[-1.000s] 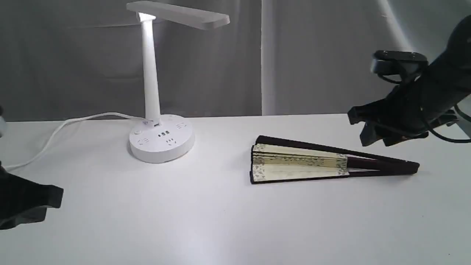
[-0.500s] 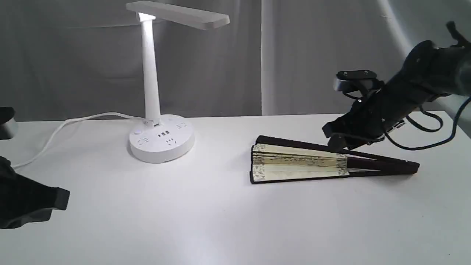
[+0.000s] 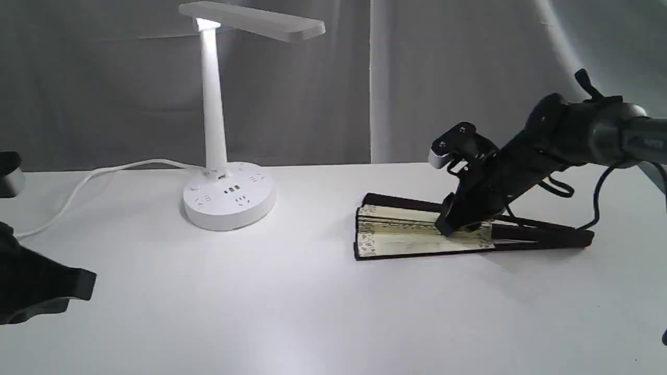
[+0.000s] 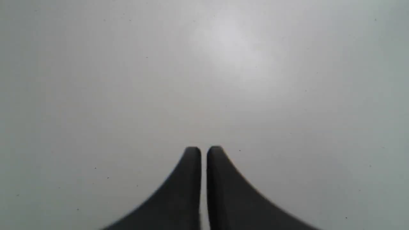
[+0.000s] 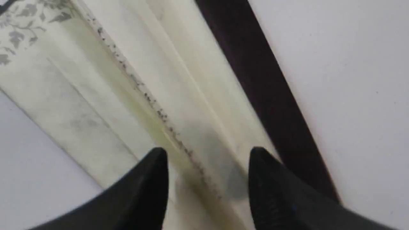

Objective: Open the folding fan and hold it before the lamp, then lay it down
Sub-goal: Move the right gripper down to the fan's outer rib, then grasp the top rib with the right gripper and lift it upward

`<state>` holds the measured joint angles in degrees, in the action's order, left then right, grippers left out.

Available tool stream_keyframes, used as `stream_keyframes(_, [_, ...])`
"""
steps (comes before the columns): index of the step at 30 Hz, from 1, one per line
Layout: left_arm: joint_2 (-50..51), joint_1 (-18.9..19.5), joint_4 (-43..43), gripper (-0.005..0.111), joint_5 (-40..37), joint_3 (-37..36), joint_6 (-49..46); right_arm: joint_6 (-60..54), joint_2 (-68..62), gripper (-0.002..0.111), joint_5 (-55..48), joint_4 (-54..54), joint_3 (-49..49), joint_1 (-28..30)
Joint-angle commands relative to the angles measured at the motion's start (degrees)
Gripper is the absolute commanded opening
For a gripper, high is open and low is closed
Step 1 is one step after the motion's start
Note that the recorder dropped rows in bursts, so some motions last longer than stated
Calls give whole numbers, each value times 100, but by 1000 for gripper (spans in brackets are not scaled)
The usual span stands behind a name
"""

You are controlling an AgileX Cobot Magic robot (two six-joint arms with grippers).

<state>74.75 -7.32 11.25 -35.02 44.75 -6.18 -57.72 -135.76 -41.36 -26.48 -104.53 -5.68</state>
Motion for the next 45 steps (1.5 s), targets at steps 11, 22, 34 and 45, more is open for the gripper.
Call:
stream_keyframes(11, [3, -32, -18, 3, 22, 12, -34, 21, -147, 41, -438, 146, -22, -31])
stream_keyframes(22, [3, -32, 17, 3, 25, 12, -34, 2432, -134, 41, -1246, 507, -22, -240])
stream_keyframes(34, [3, -32, 18, 3, 2, 12, -34, 3460, 65, 41, -1549, 273, -22, -753])
stream_keyframes(45, [3, -32, 367, 3, 12, 12, -24, 3405, 712, 41, -1625, -210, -22, -634])
